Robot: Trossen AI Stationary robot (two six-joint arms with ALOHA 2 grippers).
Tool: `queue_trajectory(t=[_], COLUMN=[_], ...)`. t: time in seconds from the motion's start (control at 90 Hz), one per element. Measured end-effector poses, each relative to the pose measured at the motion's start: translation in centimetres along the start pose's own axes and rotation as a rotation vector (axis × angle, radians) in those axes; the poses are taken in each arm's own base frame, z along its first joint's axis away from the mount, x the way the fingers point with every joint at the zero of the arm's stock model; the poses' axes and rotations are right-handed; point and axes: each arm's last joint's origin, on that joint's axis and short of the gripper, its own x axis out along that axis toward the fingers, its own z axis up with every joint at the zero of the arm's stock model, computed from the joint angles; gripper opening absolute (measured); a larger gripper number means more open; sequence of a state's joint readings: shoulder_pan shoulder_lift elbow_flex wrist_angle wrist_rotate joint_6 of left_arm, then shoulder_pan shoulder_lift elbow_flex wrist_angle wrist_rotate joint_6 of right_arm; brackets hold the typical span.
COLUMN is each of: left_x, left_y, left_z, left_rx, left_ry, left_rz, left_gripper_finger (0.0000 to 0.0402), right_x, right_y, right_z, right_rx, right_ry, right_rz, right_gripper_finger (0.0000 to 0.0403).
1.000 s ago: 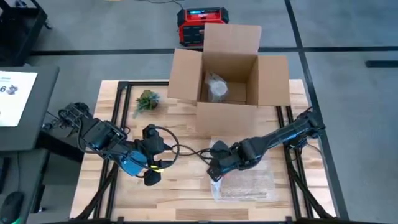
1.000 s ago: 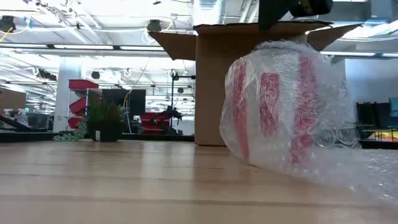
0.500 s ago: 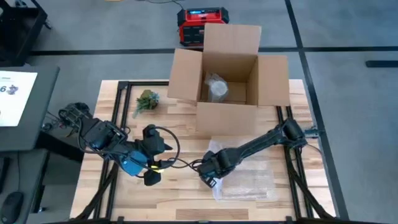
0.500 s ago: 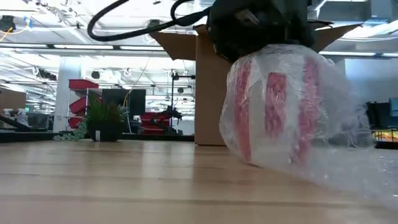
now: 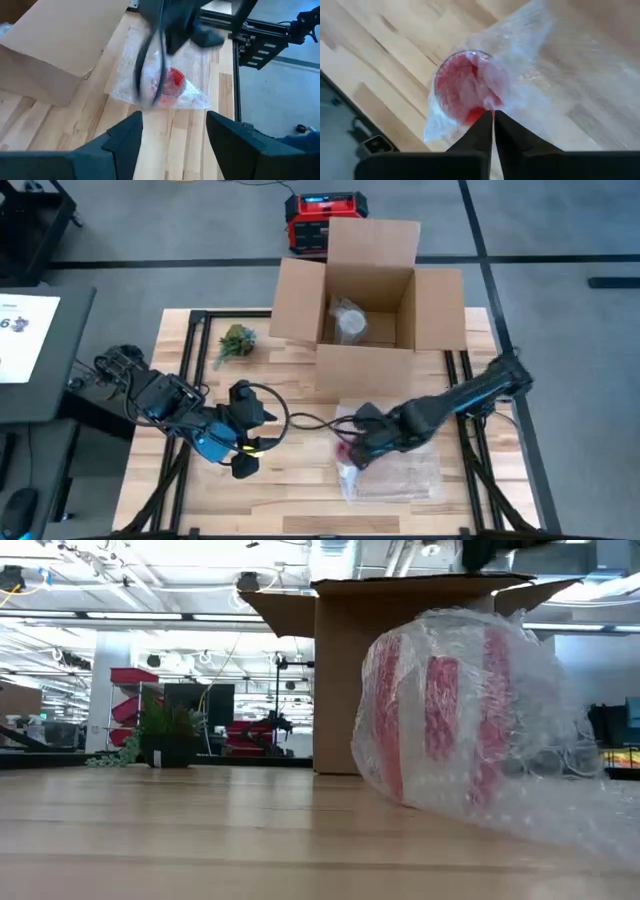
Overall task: Wrap mug
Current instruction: Wrap the red mug in the bubble wrap
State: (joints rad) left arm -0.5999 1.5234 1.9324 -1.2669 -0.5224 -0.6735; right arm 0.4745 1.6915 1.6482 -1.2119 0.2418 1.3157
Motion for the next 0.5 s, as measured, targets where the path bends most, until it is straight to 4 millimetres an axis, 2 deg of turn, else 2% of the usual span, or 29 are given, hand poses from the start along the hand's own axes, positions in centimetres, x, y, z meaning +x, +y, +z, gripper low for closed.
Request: queue_trajectory(t=[0.144, 0.233, 0.367, 0.5], left_x=[0.0, 0.0, 0.1, 0.7], left_y=[0.0, 0.0, -0.1, -0.4], left_z=[0.0, 0.0, 0.0, -0.1], left_rx=[-0.041, -0.064, -0.082, -0.066], left_ry=[0.012, 0.013, 0.014, 0.024], left_rz=[-0.015, -0.015, -0.014, -0.005], left_gripper_finger=[0.0201, 0.0201, 0.0201, 0.0201], right_x=[-3.6, -4.4, -2.8, 0.8], right_y=[-2.0, -4.0, -8.0, -11.8], right_z=[-2.5, -4.5, -8.0, -10.9], right_rx=[0.060, 0.118, 0.303, 0.499], right_ry=[-0.017, 0.000, 0.034, 0.107], right_rz=[-0.038, -0.112, -0.154, -0.118], right_gripper_finger=[0.0071, 0.0108, 0.0160, 0.0198])
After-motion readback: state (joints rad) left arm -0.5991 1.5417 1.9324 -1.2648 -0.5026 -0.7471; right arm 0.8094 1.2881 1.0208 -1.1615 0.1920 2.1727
